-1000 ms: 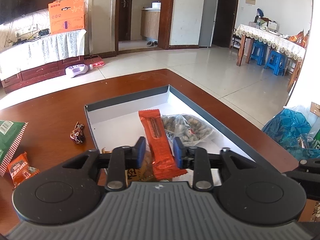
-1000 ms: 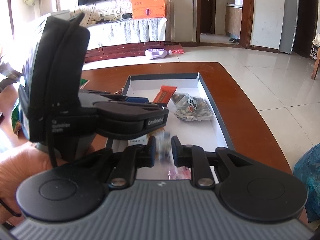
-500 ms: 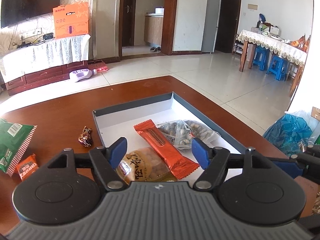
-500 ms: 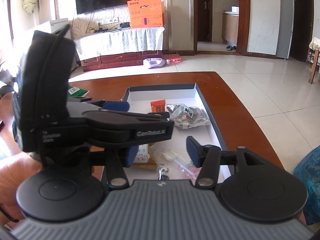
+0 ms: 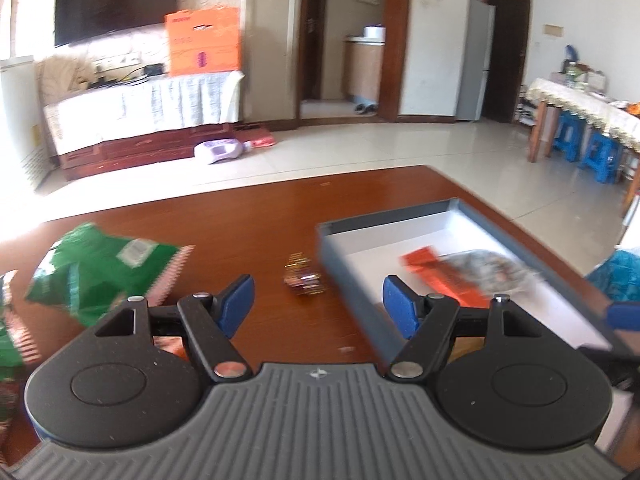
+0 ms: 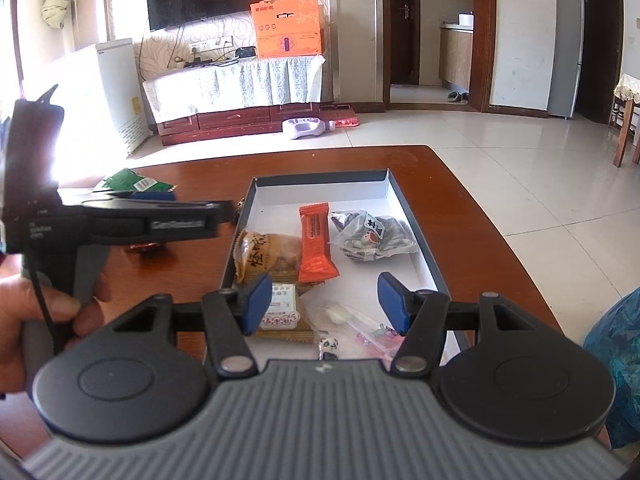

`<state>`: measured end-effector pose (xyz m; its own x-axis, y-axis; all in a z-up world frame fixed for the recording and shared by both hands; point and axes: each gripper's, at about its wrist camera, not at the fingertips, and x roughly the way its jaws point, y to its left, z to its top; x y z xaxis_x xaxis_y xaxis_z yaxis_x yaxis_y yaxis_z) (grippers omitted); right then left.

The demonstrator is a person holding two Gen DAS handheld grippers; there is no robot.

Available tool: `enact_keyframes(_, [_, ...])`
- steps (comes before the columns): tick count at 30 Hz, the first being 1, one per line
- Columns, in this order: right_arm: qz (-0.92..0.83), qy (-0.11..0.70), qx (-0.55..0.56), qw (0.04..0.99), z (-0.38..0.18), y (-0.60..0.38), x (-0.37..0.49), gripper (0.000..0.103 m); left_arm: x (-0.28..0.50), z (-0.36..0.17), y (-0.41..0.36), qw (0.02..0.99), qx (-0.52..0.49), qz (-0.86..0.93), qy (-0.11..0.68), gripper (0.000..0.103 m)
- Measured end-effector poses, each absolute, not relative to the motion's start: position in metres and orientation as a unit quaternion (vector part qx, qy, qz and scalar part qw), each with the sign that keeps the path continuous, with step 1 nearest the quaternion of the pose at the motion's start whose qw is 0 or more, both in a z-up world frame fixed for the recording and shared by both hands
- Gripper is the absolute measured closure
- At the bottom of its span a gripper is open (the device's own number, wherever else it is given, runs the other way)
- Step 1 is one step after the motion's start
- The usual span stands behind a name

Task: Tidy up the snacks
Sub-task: 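Move both tools back over the table toward the remaining snacks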

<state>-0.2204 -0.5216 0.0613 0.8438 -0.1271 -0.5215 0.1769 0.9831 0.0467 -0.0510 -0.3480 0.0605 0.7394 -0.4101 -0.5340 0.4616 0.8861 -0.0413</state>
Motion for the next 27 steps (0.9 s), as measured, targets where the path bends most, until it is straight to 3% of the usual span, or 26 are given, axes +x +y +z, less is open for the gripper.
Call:
enact_keyframes(12, [-0.063, 0.262, 0.046, 0.962, 0.065, -0.511, -0.215, 0.042, -0.017, 0.028, -0.289, 0.927, 0.086, -0.168, 0.323, 0.033])
enact_keyframes(15, [-0.056, 0.258, 0.044, 0.963, 0.067, -0.504, -0.212, 0.042, -0.011, 0.020, -0.277, 0.921, 0.069, -0.174, 0.342, 0.050])
enact_keyframes(17, [-0.050, 0.255, 0.039, 0.965, 0.068, -0.495, -0.209, 0.042, -0.011, 0.021, -0.271, 0.921, 0.068, -0.171, 0.344, 0.066])
enact_keyframes(21, [-0.028, 0.252, 0.024, 0.967, 0.069, -0.473, -0.201, 0.043, -0.017, 0.022, -0.257, 0.920, 0.064, -0.167, 0.348, 0.068])
enact_keyframes(25, [-0.002, 0.262, 0.025, 0.965, 0.062, -0.447, -0.184, 0.061, -0.029, 0.024, -0.239, 0.919, 0.063, -0.164, 0.353, 0.068])
enact_keyframes(27, [0.009, 0.266, 0.032, 0.963, 0.058, -0.434, -0.172, 0.062, -0.036, 0.024, -0.228, 0.918, 0.065, -0.165, 0.354, 0.068])
